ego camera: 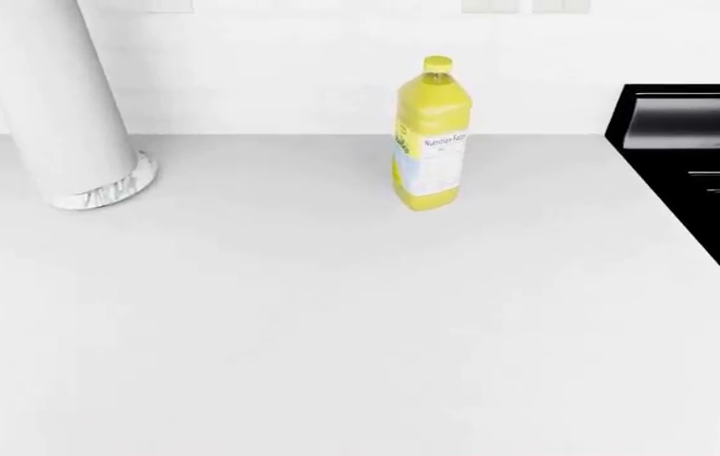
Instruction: Pick the cans from the counter and place them in their designated side in the cabinet.
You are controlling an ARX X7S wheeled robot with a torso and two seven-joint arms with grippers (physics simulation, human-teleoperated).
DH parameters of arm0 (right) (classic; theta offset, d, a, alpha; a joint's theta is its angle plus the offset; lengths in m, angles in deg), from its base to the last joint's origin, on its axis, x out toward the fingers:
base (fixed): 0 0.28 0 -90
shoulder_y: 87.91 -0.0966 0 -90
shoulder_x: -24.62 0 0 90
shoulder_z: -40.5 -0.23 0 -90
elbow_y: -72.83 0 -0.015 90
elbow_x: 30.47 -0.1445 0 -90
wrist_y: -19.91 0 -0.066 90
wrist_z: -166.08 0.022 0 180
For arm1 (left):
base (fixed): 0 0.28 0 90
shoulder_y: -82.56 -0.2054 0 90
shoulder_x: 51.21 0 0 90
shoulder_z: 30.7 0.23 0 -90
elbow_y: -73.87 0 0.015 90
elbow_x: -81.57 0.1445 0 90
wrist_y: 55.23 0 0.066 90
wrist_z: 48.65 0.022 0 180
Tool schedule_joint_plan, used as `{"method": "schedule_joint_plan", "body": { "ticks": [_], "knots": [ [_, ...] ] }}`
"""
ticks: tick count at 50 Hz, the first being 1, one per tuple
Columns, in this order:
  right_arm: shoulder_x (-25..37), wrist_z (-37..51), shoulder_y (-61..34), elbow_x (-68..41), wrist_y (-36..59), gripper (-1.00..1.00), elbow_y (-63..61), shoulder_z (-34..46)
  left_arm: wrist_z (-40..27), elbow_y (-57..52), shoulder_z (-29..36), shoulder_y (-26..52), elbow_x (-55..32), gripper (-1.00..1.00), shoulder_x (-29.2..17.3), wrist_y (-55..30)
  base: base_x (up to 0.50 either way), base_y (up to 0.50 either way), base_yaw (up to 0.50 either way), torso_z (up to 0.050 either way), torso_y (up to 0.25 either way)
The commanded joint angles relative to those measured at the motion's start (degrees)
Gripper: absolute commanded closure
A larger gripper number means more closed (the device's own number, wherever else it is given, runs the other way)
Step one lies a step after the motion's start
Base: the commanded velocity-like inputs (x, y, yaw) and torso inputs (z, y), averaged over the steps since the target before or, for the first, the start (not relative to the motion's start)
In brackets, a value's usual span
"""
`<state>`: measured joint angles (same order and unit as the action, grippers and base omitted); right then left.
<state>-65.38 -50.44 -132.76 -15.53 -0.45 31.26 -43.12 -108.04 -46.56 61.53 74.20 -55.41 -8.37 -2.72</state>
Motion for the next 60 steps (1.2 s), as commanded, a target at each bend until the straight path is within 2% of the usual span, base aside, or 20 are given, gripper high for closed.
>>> {"method": "schedule_joint_plan", "body": {
  "ticks": [1,13,21,34,35,60],
  "knots": [
    [0.01,-0.28,-0.15,0.20,-0.26,1.00,-0.09,0.22,0.02,-0.24,-0.35,0.06,-0.45,-1.00,-0.62,0.30,0.20,0.00,0.00,0.000,0.000],
    [0.01,-0.28,-0.15,0.20,-0.26,1.00,-0.09,0.22,0.30,-0.70,-0.70,-0.72,-0.30,-1.00,-0.89,0.56,0.20,0.00,0.00,0.000,0.001],
    [0.01,-0.28,-0.15,0.20,-0.26,1.00,-0.09,0.22,2.40,-1.37,-1.29,1.46,0.91,-1.00,-0.75,-0.66,0.00,0.00,0.00,0.000,0.001],
    [0.01,-0.28,-0.15,0.20,-0.26,1.00,-0.09,0.22,1.83,-1.39,-0.91,2.89,0.15,-1.00,-1.19,-0.11,0.00,0.00,0.00,0.000,-0.157],
    [0.01,-0.28,-0.15,0.20,-0.26,-1.00,-0.09,0.22,1.95,-1.29,-1.07,2.71,0.26,-1.00,-1.17,-0.01,0.00,0.00,0.00,0.000,0.000],
    [0.01,-0.28,-0.15,0.20,-0.26,-1.00,-0.09,0.22,3.47,-1.96,-2.62,-0.30,2.21,-1.00,-0.89,0.68,0.00,0.00,0.00,0.000,0.000]
  ]
}}
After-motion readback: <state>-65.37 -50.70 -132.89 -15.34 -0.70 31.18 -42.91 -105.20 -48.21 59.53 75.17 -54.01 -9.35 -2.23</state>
